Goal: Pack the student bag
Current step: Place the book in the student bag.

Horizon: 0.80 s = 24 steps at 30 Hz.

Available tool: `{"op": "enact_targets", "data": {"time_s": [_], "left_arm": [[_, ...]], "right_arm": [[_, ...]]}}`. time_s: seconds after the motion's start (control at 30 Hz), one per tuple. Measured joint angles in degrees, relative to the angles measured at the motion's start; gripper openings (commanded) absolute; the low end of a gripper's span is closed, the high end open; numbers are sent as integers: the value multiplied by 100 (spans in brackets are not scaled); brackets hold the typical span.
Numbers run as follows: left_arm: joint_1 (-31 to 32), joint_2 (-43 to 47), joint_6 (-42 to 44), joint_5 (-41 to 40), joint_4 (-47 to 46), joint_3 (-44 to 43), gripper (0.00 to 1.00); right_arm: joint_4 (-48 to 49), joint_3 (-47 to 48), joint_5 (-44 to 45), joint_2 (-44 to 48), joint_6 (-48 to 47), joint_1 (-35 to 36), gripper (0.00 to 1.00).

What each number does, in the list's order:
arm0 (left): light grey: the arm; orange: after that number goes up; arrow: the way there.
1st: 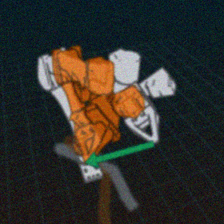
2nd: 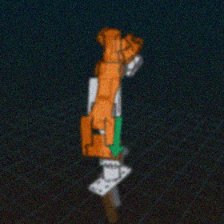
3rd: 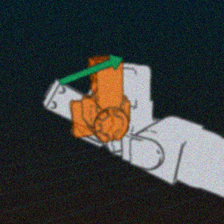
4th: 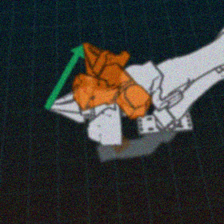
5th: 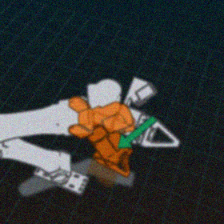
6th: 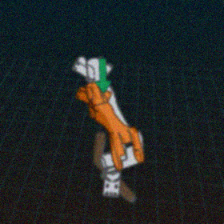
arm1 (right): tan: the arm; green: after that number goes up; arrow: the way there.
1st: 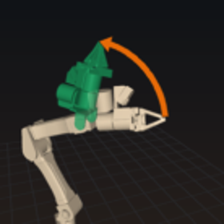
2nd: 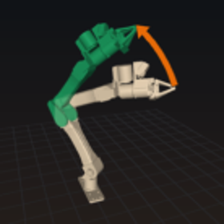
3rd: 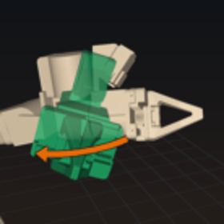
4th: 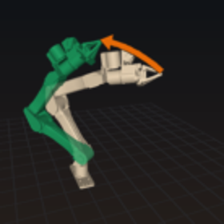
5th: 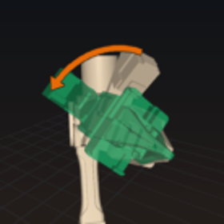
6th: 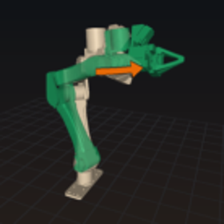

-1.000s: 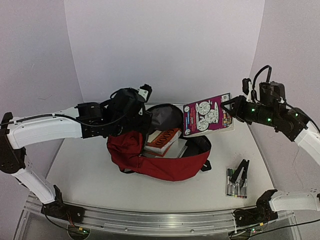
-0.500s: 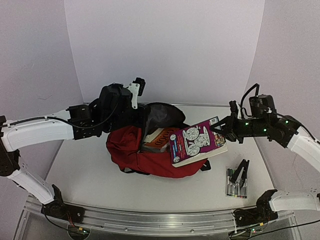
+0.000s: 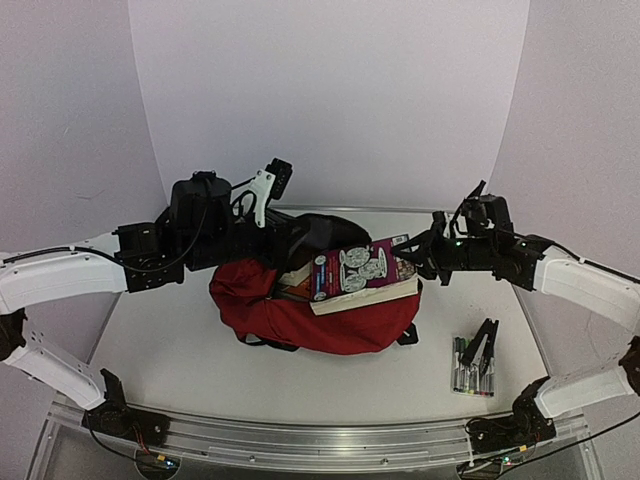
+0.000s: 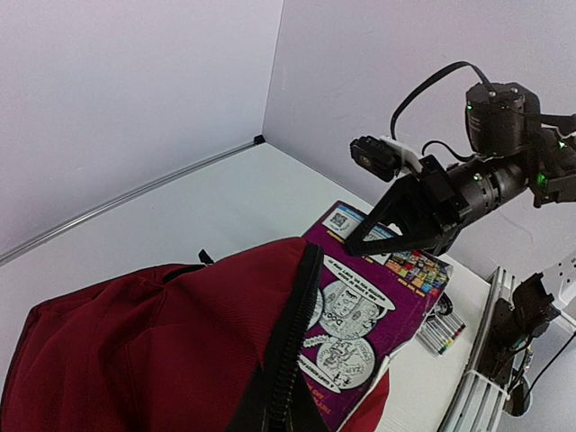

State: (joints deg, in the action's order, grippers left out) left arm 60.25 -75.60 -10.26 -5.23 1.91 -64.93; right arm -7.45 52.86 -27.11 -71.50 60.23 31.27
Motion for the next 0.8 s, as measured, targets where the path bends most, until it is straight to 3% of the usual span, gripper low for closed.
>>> {"op": "enact_targets", "data": {"time_s": [0.4, 0.8], "left_arm": [[-19, 26, 126, 212, -16, 18, 0], [-20, -221, -81, 326, -394, 11, 0]], "right_arm": [[1835, -115, 808, -532, 1568, 449, 0], [2306, -109, 2431, -1568, 2302, 1346, 0]]}}
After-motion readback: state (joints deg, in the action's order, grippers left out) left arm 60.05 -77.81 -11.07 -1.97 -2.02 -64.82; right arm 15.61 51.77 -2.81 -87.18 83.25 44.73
